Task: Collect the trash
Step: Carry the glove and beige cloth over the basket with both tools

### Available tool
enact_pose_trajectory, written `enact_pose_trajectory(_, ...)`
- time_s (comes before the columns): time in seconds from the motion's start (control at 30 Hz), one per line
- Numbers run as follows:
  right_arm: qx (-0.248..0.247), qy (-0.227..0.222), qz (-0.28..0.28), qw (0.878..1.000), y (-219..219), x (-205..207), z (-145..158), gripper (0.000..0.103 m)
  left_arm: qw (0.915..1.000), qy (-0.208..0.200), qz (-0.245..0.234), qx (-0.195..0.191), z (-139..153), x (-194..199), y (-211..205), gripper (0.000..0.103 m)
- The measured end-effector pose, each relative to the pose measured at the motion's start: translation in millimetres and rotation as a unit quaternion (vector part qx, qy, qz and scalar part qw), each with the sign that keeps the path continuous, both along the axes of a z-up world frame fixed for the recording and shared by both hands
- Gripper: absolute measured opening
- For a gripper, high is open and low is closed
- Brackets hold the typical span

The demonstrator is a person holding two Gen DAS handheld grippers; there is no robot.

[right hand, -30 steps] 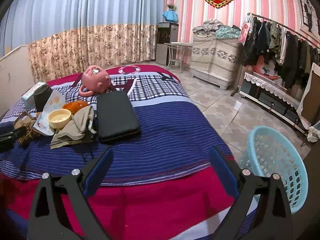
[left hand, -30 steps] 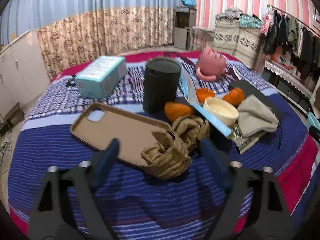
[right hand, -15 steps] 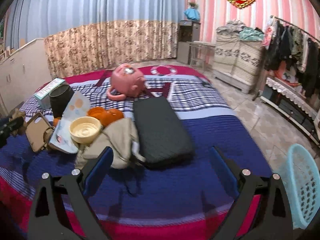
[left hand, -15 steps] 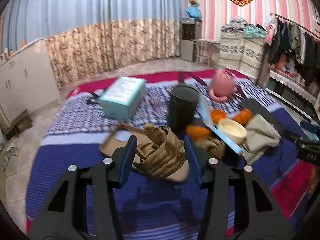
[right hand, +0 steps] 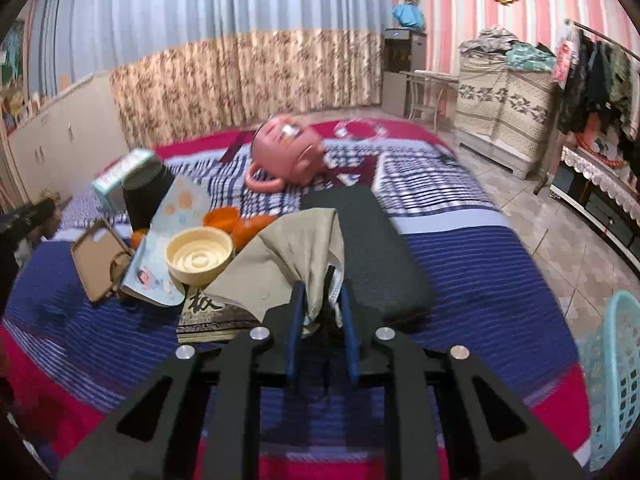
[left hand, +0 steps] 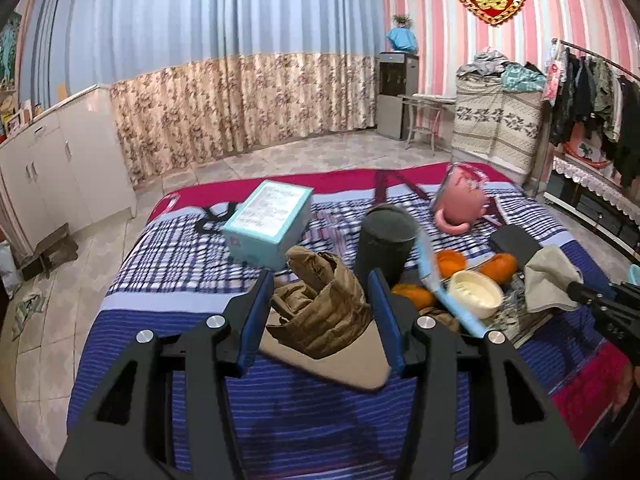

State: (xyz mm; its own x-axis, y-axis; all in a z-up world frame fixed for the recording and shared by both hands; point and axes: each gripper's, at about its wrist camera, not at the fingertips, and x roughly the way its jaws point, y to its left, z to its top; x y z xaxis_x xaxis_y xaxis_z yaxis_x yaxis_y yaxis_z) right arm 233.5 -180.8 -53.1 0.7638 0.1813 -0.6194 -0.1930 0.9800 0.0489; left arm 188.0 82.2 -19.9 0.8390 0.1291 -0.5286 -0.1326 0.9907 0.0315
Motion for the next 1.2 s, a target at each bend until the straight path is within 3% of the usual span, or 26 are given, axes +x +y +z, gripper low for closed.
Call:
enact_pose_trajectory(0.3,0.0,-0.035,-0.063,0.997,-67,-48,29,0.019,0.9984,-0.019,-0.052,-0.009,13,4,-59,0.048)
enact_pose_trajectory(0.63,-0.011,-0.065,-0.179,0.982,-163,-107,49,0.019,0.9904,-0.022,-0.136,-0.014,17,6,-148,0.048)
enact_pose_trajectory(0.97,-0.003,-0.066,-0.277,0.958,-244,-141,46,0.019,0.9752,-0.024,-0.22,-0.006,21,2,-233,0.048)
enact_pose_trajectory(1.2,0.005,-0.067,-0.313,0.948,-274,-154,44,0.019,0.9609,-0.033,-0.275,-0.003,28,-7,-283,0.048)
